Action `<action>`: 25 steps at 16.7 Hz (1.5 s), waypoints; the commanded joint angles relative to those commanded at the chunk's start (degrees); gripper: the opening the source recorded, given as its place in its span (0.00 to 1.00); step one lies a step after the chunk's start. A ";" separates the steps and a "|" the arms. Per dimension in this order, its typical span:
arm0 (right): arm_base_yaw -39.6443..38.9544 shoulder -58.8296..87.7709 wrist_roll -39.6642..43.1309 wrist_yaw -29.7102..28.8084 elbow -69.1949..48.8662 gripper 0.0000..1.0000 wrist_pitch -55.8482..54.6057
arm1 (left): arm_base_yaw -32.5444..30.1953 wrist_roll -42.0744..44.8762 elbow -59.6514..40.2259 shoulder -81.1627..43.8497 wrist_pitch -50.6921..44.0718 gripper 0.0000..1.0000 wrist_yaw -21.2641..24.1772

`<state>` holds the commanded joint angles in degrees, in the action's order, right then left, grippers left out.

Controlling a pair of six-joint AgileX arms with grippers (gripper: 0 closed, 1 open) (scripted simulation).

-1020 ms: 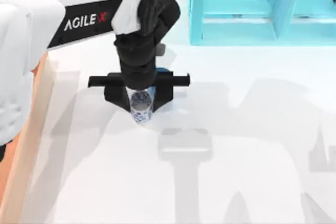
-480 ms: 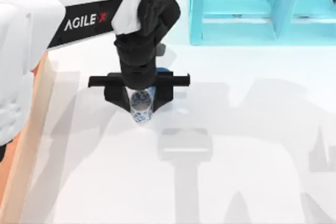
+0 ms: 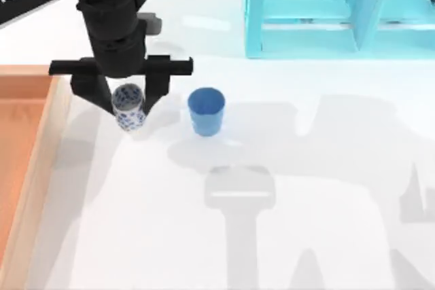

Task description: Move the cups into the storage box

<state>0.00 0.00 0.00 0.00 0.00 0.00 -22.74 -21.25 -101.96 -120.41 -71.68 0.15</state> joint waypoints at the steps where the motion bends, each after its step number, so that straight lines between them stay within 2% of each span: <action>1: 0.00 0.00 0.00 0.00 0.00 1.00 0.00 | 1.39 1.46 -0.33 1.43 -1.82 0.00 -0.02; 4: 0.00 0.00 0.00 0.00 0.00 1.00 0.00 | 3.81 3.91 -0.91 3.99 -4.76 0.00 -0.02; 8: 0.00 0.00 0.00 0.00 0.00 1.00 0.00 | 3.71 4.09 -0.68 3.89 -4.71 0.00 -0.11; 11: 0.00 0.00 0.00 0.00 0.00 1.00 0.00 | 7.38 7.68 1.89 6.79 -5.38 0.00 -0.12; 13: 0.00 0.00 0.00 0.00 0.00 1.00 0.00 | 12.64 12.79 5.36 10.85 -5.96 0.00 -0.13; 21: 0.00 0.00 0.00 0.00 0.00 1.00 0.00 | 40.20 39.76 24.19 32.71 -8.68 0.00 -0.09; 25: 0.00 0.00 0.00 0.00 0.00 1.00 0.00 | 45.62 45.16 28.85 37.76 -9.03 0.00 -0.04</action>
<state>0.00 0.00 0.00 0.00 0.00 0.00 22.88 23.91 -73.10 -82.65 -80.71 0.11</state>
